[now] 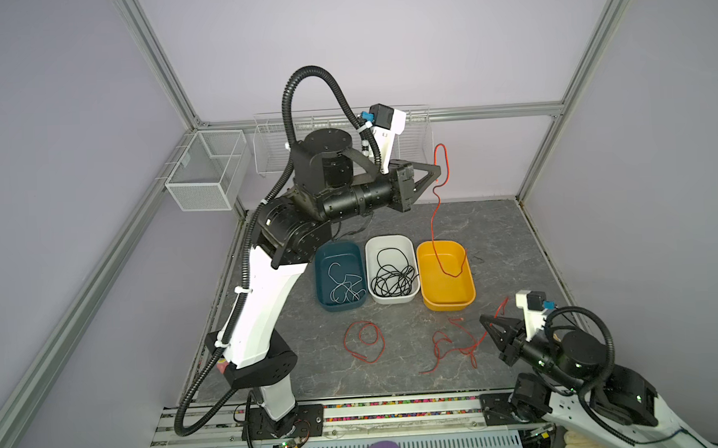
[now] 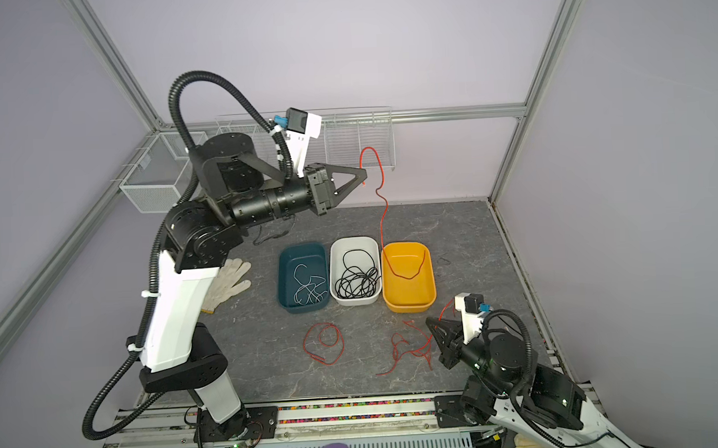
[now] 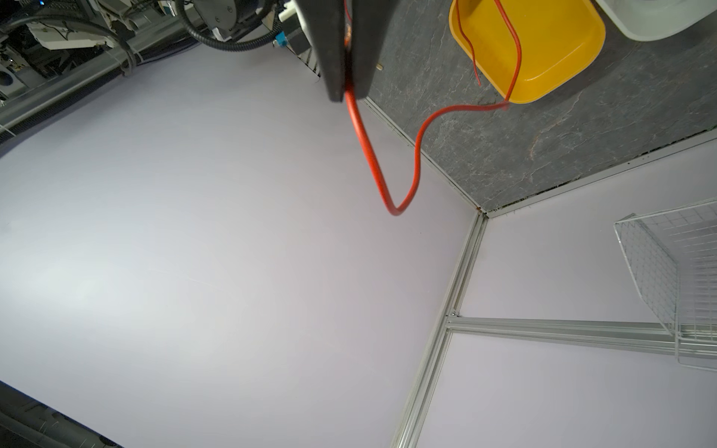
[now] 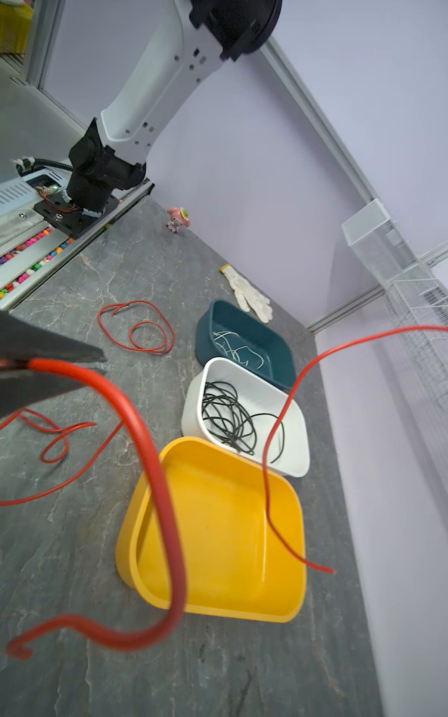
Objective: Untangle the cables
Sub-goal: 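Swing the left gripper over the yellow tub, lowering the red wire into it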
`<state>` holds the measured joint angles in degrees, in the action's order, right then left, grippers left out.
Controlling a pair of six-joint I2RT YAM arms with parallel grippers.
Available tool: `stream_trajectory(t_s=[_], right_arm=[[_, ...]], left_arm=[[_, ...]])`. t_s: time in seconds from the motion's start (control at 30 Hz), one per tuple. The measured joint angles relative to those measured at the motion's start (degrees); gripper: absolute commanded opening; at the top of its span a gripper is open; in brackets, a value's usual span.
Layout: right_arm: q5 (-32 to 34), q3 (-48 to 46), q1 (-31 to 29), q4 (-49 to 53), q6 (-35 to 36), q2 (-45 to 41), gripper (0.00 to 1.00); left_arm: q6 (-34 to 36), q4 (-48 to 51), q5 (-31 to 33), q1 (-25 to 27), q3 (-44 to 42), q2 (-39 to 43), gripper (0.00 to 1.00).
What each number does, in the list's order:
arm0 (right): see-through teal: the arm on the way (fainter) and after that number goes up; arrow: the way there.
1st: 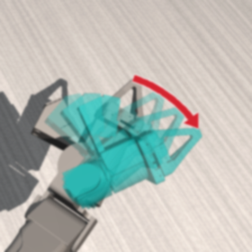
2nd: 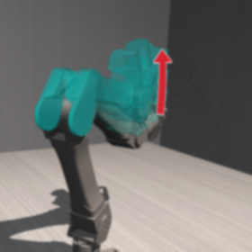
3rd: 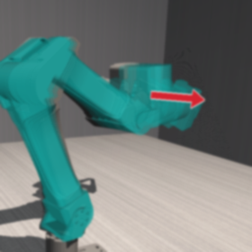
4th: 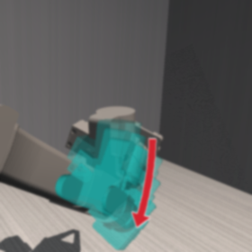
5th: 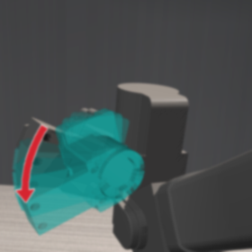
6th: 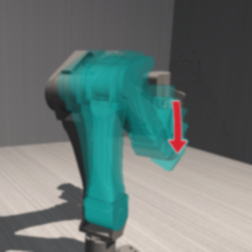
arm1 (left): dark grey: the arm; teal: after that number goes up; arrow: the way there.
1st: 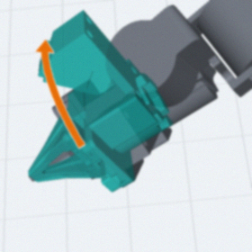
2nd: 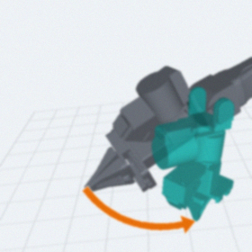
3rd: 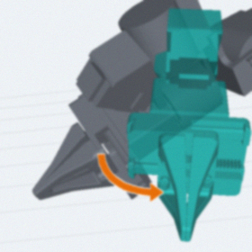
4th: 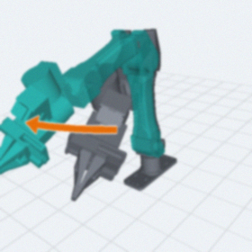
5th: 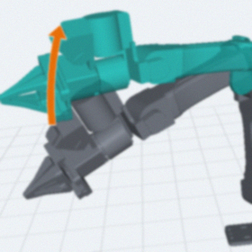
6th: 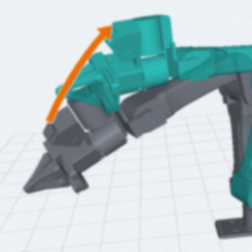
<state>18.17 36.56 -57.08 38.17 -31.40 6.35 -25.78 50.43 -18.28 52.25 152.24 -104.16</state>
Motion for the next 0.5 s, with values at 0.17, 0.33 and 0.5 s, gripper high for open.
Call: stream_trajectory(t_s=[0.17,0.33,0.5], right_arm=[[-0.61,1.81,0.00,2.12,1.05,-0.24,0.06],[-1.99,2.67,0.00,3.78,1.90,-0.26,0.06],[-3.48,2.67,0.00,4.07,2.49,-0.50,0.06]], left_arm=[[1.70,-0.81,0.74,0.00,0.35,-4.94,0.00],[4.15,-0.11,3.39,0.00,0.35,-8.57,0.00],[5.42,-0.09,4.59,0.02,0.02,-10.43,0.00]])
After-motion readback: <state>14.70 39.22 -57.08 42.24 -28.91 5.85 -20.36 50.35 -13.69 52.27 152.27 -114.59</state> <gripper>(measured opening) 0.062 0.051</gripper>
